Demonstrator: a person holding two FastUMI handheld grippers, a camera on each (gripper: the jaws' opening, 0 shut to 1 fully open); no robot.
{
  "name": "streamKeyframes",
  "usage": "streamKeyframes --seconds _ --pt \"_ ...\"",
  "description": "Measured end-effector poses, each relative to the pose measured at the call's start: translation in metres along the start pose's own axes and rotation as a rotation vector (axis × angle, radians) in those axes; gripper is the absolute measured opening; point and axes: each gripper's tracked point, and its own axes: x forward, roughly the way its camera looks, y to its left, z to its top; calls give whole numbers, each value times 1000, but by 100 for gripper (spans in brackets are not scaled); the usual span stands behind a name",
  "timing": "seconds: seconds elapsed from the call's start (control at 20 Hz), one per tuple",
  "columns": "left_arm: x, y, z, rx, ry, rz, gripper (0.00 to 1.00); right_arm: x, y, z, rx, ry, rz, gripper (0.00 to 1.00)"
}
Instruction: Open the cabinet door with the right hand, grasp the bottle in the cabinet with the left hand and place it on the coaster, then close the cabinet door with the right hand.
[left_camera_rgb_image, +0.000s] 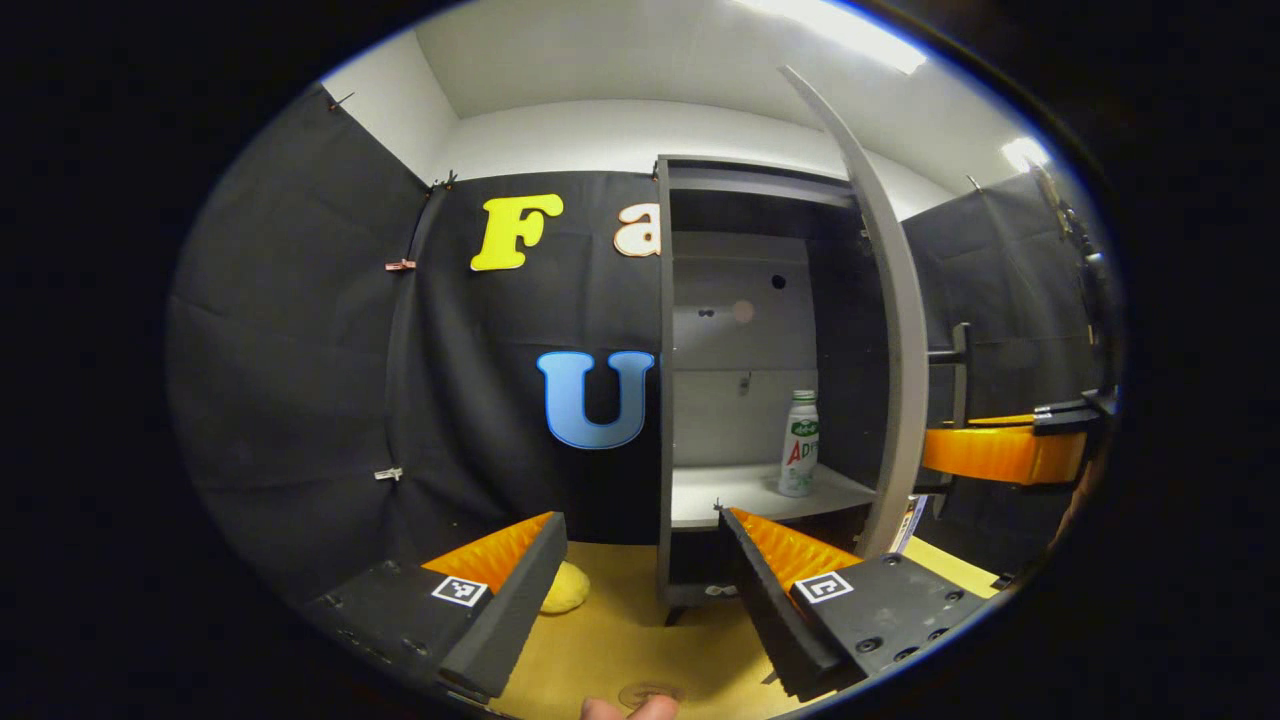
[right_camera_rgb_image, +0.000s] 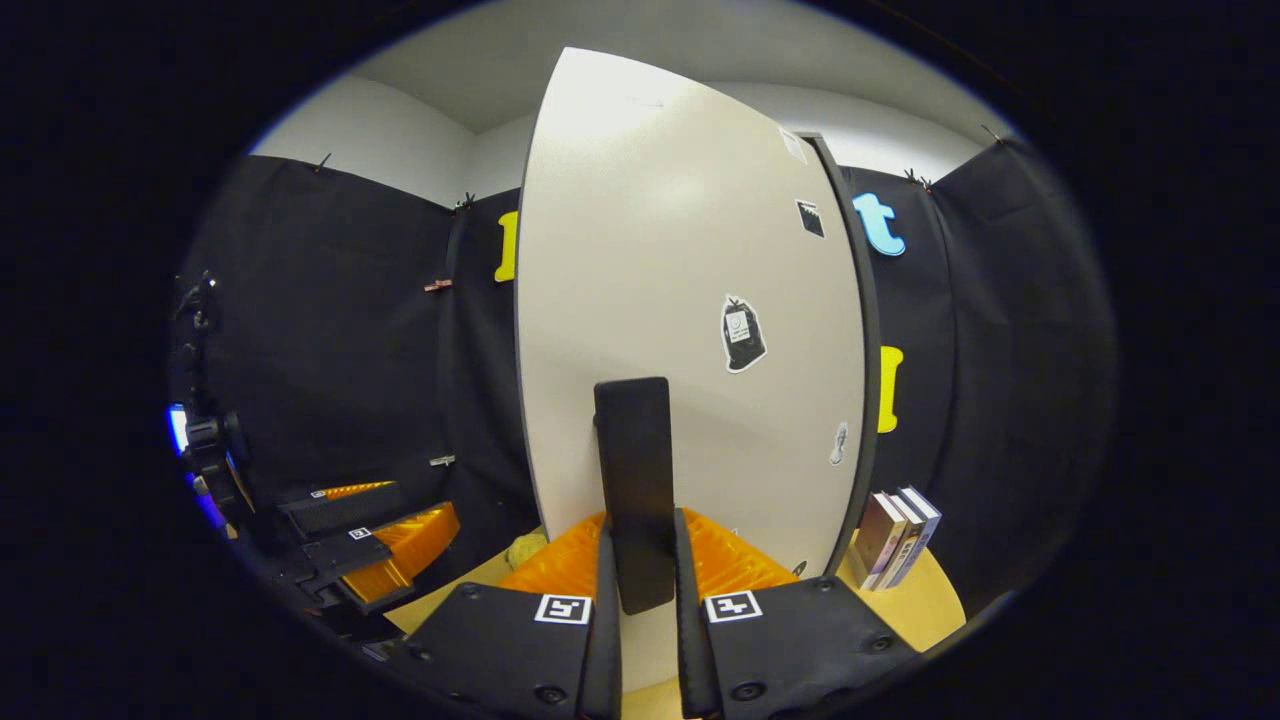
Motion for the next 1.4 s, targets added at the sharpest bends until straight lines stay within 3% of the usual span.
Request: streamKeyframes --seconds 0.7,1.05,1.2,1.25,1.3,1.4 --pt "23 -67 -7 -49 17 -138 96 -57 -68 3 46 10 -141 26" --pt "39 -104 3 -56 -3 -229 96 -77 -117 7 30 5 -283 25" --pt "49 -117 6 -27 -8 -264 96 -90 -143 7 65 -2 -314 21" --pt "50 -121 7 -22 -8 -273 96 -94 -149 5 83 3 -306 10" --pt "51 -126 6 -19 -9 -285 96 -99 -158 6 97 1 -306 21" --pt "53 -138 6 -15 -11 -309 96 -108 -178 7 109 -11 -326 20"
